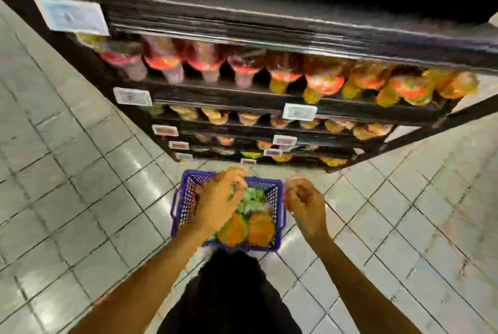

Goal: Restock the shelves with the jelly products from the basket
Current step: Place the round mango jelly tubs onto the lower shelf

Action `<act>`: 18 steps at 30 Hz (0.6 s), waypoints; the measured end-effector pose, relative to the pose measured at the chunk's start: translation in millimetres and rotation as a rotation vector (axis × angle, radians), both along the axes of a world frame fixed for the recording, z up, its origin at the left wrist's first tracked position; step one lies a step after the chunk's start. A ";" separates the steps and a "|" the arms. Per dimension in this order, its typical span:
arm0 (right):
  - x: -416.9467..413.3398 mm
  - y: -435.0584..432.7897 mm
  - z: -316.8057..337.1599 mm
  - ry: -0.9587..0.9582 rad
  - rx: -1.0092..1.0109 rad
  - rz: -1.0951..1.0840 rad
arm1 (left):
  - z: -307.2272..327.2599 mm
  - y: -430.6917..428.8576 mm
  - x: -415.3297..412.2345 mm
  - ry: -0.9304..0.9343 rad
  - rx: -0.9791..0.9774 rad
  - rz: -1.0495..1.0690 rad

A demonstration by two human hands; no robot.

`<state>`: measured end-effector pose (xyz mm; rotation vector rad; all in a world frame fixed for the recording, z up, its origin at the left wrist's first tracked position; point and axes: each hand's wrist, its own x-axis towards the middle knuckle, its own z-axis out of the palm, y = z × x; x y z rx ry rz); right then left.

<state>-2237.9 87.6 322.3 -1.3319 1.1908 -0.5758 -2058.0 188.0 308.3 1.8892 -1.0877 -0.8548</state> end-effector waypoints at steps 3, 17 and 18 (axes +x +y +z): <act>-9.8 14.0 -75.5 0.119 0.109 -0.049 | -80.4 23.7 -11.4 0.045 0.103 0.031; -45.0 27.3 -309.7 0.596 0.178 0.185 | -325.9 83.8 -61.7 0.164 0.481 0.241; -47.4 24.6 -322.0 0.627 0.202 0.222 | -336.8 83.7 -66.9 0.176 0.515 0.255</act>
